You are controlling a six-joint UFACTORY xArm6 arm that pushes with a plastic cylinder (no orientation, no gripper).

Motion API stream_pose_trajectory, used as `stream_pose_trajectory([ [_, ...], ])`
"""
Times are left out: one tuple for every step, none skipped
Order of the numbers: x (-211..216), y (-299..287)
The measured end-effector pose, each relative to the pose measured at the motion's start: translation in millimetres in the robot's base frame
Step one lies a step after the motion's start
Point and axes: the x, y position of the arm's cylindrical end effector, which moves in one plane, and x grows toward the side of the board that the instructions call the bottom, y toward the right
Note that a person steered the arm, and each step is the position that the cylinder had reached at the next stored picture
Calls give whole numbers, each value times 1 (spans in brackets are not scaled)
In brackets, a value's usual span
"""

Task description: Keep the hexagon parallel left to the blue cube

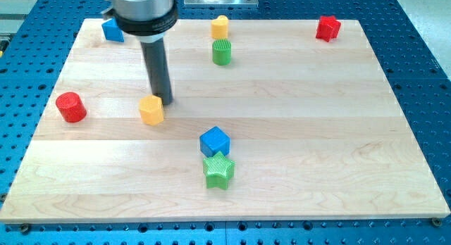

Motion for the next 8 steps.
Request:
stream_pose_trajectory([
  [38,-55],
  [51,-56],
  [28,-18],
  [20,28],
  [28,55],
  [46,-8],
  [52,-25],
  [30,9],
])
